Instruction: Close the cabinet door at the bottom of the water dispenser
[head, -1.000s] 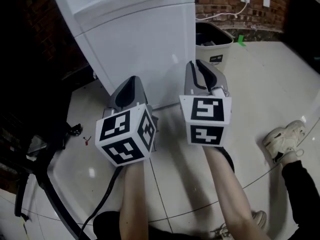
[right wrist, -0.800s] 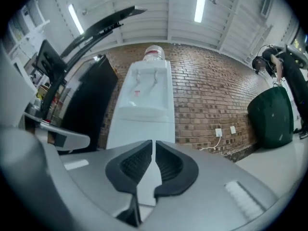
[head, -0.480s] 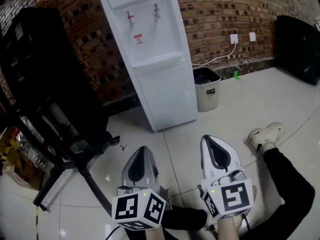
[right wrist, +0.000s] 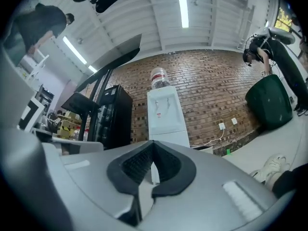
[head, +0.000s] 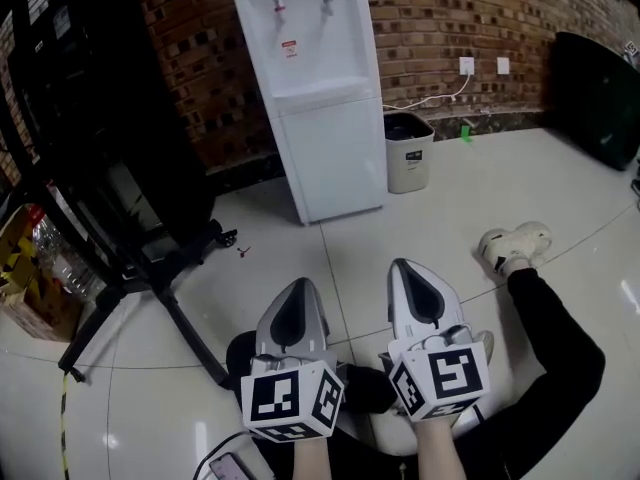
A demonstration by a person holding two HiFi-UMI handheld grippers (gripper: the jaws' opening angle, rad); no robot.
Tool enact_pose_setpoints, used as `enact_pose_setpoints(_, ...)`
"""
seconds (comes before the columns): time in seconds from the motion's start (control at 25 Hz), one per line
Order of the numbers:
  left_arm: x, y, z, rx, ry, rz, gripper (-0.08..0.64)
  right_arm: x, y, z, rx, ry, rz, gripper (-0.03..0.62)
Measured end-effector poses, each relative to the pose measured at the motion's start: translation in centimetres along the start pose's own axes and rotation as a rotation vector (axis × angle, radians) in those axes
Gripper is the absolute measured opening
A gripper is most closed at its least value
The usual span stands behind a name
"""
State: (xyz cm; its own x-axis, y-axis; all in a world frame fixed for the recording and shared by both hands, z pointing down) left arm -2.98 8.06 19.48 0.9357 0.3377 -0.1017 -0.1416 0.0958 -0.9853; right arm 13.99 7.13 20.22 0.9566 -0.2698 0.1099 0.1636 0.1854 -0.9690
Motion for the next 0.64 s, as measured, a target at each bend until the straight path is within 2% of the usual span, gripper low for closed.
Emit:
enact_pose_setpoints(0.28,-0.7,-1.2,-0.6,-0.025,0.029,0.01,0.017,1.4,-0.9,-0.3,-0.025,-0.023,0.021,0.0)
enact_pose_setpoints(0.64,-1.3,-1.1,-0.6,-0.022,0.027,0.019,0.017,0.4,-1.2,-0.7,-0.027,-0.013,0.044,0.0)
Point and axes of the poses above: the fingertips, and each gripper's own axes: z backward along the fingers, x to its right, y out of its top, the point moved 7 cm from there along z, backward along the fingers, and after that the axes turned 5 degrees about -y, right-handed, at the moved point
